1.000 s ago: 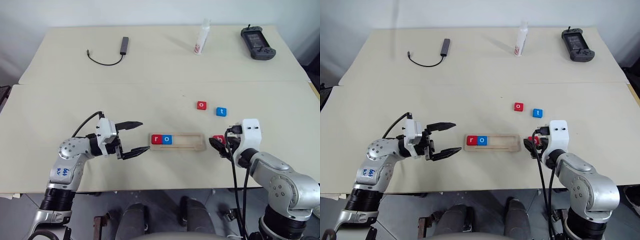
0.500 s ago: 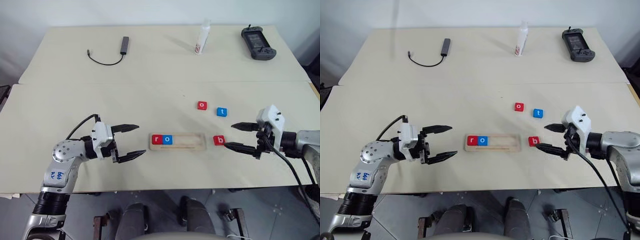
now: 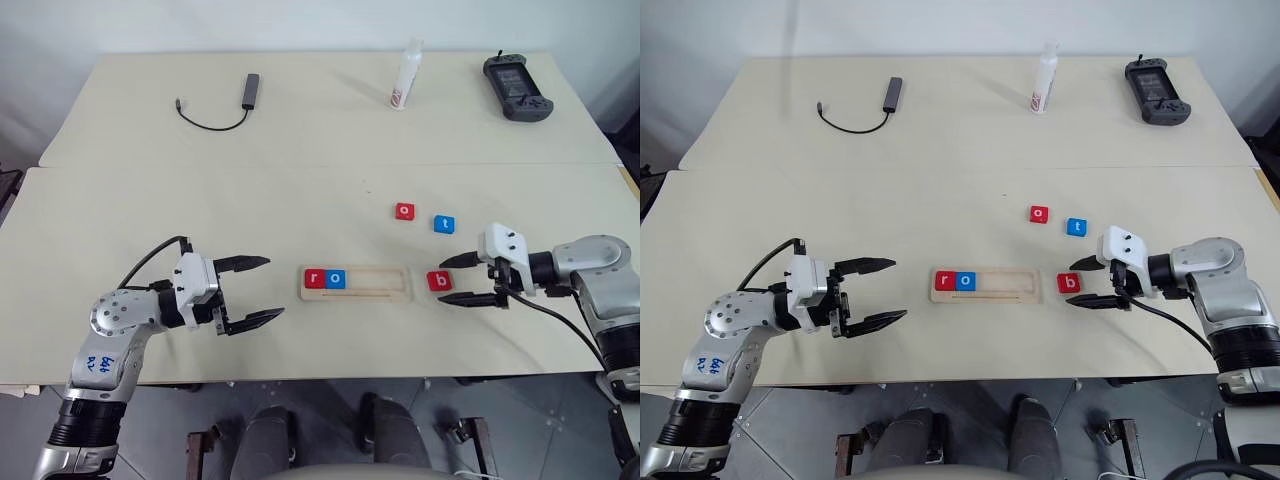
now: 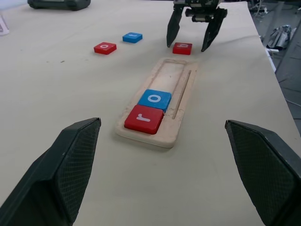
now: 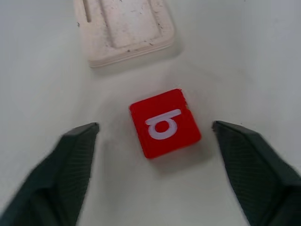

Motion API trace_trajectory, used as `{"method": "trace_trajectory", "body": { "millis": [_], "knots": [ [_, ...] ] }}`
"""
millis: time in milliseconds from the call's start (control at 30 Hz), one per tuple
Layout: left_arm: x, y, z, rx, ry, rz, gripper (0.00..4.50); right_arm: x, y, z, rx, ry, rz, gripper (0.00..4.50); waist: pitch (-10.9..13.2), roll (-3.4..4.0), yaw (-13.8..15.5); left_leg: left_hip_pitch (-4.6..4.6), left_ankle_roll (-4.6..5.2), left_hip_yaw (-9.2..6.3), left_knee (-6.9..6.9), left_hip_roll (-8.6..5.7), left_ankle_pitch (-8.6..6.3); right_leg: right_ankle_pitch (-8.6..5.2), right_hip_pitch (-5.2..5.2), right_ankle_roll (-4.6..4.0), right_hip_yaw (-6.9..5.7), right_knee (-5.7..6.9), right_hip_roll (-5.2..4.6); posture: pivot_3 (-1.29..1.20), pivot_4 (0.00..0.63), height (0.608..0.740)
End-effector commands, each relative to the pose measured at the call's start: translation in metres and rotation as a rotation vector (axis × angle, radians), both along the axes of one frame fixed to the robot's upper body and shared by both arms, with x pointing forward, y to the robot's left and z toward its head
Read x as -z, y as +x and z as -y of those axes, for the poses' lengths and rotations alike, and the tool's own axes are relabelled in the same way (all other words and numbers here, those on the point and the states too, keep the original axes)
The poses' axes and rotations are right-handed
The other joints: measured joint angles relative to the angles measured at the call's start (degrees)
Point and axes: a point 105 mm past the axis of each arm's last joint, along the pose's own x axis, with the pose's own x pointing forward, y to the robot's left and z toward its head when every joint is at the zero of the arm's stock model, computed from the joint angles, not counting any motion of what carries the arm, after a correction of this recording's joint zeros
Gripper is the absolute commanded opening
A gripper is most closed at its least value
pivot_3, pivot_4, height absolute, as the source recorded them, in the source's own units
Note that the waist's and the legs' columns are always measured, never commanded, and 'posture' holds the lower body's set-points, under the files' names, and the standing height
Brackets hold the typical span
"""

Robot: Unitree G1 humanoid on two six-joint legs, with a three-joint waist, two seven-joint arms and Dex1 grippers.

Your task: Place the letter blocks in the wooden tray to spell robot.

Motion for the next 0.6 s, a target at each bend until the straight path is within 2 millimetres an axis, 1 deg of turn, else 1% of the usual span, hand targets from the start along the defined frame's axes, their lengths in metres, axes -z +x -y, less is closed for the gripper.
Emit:
{"method": "trace_trajectory", "body": {
  "millis": [33, 100, 133, 200, 267, 333, 400, 500, 600],
  "knots": [
    [-0.01, -0.002, 0.001, 0.007, 0.001, 0.048, 4.5, 0.005, -0.001, -0.003, -0.033, -0.006, -0.004, 2.54, 0.0, 0.0, -0.06, 0.0, 0.0, 0.0, 0.0, 0.01, 0.0, 0.0, 0.0, 0.0, -0.01, 0.0, 0.0, 0.0, 0.15, 0.74],
    [-0.01, -0.002, 0.002, 0.009, 0.001, 0.048, 4.5, 0.004, 0.001, -0.003, -0.044, -0.004, 0.011, 1.89, 0.0, 0.0, -0.08, 0.0, -0.01, 0.0, 0.0, 0.01, 0.0, 0.0, 0.0, 0.0, 0.0, 0.0, 0.0, 0.0, 0.15, 0.74],
    [-0.01, -0.003, 0.002, 0.01, 0.0, 0.048, 4.5, -0.004, 0.004, -0.007, -0.052, 0.005, 0.041, 1.51, 0.0, 0.0, -0.08, -0.01, -0.01, 0.0, 0.0, 0.01, 0.0, 0.0, -0.01, 0.0, -0.01, 0.0, 0.0, 0.0, 0.15, 0.74],
    [-0.009, -0.004, 0.002, 0.009, -0.002, 0.047, 4.5, -0.019, 0.004, -0.018, -0.085, 0.029, 0.059, 1.46, 0.0, 0.0, -0.07, -0.01, -0.01, 0.0, 0.0, 0.01, 0.0, 0.0, -0.01, 0.0, -0.01, 0.01, 0.0, 0.0, 0.15, 0.74],
    [-0.009, -0.004, 0.002, 0.006, -0.004, 0.047, 4.5, -0.028, 0.001, -0.026, -0.117, 0.039, 0.055, 1.46, 0.01, 0.02, -0.06, -0.02, -0.01, 0.0, 0.0, 0.01, 0.0, 0.0, -0.02, 0.0, 0.0, 0.01, 0.0, 0.0, 0.15, 0.74],
    [-0.008, -0.006, 0.001, -0.002, -0.006, 0.043, 4.5, -0.04, -0.006, -0.047, -0.164, 0.06, 0.016, 1.46, 0.0, 0.02, -0.03, -0.02, -0.01, 0.0, 0.0, 0.01, 0.0, 0.0, -0.03, 0.0, 0.0, 0.02, 0.0, 0.0, 0.15, 0.74],
    [-0.007, -0.006, 0.001, -0.006, -0.009, 0.04, 4.5, -0.047, -0.011, -0.065, -0.189, 0.069, -0.011, 1.46, 0.01, 0.02, -0.09, -0.02, -0.02, -0.02, 0.0, 0.04, 0.0, 0.0, -0.05, 0.0, 0.0, 0.02, 0.01, 0.0, 0.15, 0.74],
    [-0.006, -0.007, 0.003, -0.009, -0.014, 0.038, 4.5, -0.047, -0.012, -0.091, -0.204, 0.067, -0.022, 1.46, 0.0, 0.02, -0.02, -0.03, -0.03, -0.04, 0.01, 0.05, -0.01, 0.0, -0.05, -0.01, -0.01, 0.03, 0.01, 0.0, 0.15, 0.74],
    [-0.005, -0.008, 0.005, -0.011, -0.017, 0.038, 4.5, -0.041, -0.008, -0.109, -0.204, 0.051, -0.017, 1.46, 0.0, 0.01, 0.18, -0.05, -0.03, -0.06, 0.04, 0.02, -0.01, 0.0, -0.05, -0.01, -0.01, 0.04, 0.0, 0.0, 0.15, 0.74]
  ]
}}
